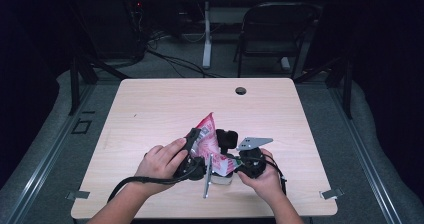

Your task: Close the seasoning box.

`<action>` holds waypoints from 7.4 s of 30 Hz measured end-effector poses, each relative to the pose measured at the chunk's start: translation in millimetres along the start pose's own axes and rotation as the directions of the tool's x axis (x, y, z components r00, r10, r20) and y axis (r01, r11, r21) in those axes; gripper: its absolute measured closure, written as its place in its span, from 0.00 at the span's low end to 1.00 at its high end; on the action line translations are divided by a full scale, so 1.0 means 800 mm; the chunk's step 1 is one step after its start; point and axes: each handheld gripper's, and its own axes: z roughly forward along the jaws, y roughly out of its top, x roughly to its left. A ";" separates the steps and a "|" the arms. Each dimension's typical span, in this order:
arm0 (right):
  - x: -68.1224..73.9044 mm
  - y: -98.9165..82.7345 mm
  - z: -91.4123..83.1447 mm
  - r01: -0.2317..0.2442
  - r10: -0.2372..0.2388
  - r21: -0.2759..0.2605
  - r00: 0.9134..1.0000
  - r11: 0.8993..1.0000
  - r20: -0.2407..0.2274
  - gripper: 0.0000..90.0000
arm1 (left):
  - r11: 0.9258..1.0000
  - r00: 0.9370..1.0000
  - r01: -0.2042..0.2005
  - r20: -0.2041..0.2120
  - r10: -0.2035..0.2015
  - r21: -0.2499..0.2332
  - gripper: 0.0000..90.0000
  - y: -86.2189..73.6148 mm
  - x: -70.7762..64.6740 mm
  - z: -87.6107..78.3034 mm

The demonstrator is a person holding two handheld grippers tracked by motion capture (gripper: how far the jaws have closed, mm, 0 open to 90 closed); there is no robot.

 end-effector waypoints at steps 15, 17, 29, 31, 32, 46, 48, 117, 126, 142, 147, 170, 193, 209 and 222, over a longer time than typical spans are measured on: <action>0.001 0.000 0.000 0.000 0.000 0.004 1.000 1.000 0.002 0.97 | 1.000 1.000 -0.004 -0.002 0.004 -0.003 0.77 0.001 0.001 0.000; 0.001 0.000 0.000 -0.001 0.001 0.004 1.000 1.000 0.001 0.97 | 1.000 1.000 -0.001 -0.001 0.001 -0.004 0.77 0.001 0.001 -0.001; 0.001 0.000 0.001 0.001 -0.001 0.007 1.000 1.000 0.003 0.97 | 1.000 1.000 -0.006 -0.006 0.006 -0.003 0.77 0.001 0.000 -0.001; 0.001 0.000 0.001 0.002 -0.002 0.009 1.000 1.000 0.002 0.97 | 1.000 1.000 -0.006 -0.005 0.006 -0.004 0.77 0.001 0.000 -0.001; 0.001 0.000 0.001 0.002 -0.002 0.008 1.000 1.000 0.003 0.97 | 1.000 1.000 -0.005 -0.005 0.005 -0.004 0.77 0.001 0.000 -0.001; 0.001 0.000 0.000 0.000 0.000 0.005 1.000 1.000 0.000 0.97 | 1.000 1.000 -0.002 0.000 0.002 -0.003 0.77 0.000 0.000 -0.001; 0.001 0.000 0.000 0.003 -0.003 0.011 1.000 1.000 0.002 0.97 | 1.000 1.000 -0.003 0.000 0.003 -0.003 0.78 0.000 -0.001 -0.001; 0.000 0.001 -0.007 0.018 -0.018 -0.014 1.000 1.000 -0.018 0.86 | 1.000 1.000 0.000 0.006 0.000 0.000 0.78 0.000 0.002 0.002; 0.001 0.001 -0.007 0.016 -0.016 -0.013 1.000 1.000 -0.019 0.90 | 1.000 1.000 0.014 0.013 -0.014 -0.001 0.78 0.000 0.002 0.001; 0.002 0.001 -0.007 0.021 -0.021 -0.004 0.999 1.000 -0.026 0.95 | 1.000 1.000 0.006 0.007 -0.006 -0.001 0.78 -0.001 0.003 0.001; 0.002 0.001 -0.007 0.020 -0.020 -0.004 0.999 1.000 -0.026 0.95 | 1.000 1.000 0.009 0.008 -0.009 0.001 0.78 -0.001 0.002 0.000; 0.004 0.002 -0.007 0.024 -0.024 -0.007 0.999 1.000 -0.034 0.97 | 1.000 1.000 0.014 0.009 -0.014 0.005 0.78 -0.003 0.003 0.001; 0.003 0.002 -0.011 0.026 -0.027 -0.026 1.000 0.999 -0.014 0.99 | 0.999 0.999 0.039 0.014 -0.039 0.015 0.78 -0.010 0.002 0.003; 0.007 0.006 -0.011 0.037 -0.038 -0.036 0.999 0.999 -0.013 0.99 | 0.998 0.998 0.054 0.016 -0.054 0.025 0.78 -0.016 0.004 0.001; 0.007 0.007 -0.010 0.041 -0.042 -0.037 0.999 0.998 -0.018 0.99 | 0.997 0.997 0.070 0.014 -0.070 0.023 0.78 -0.018 0.005 0.001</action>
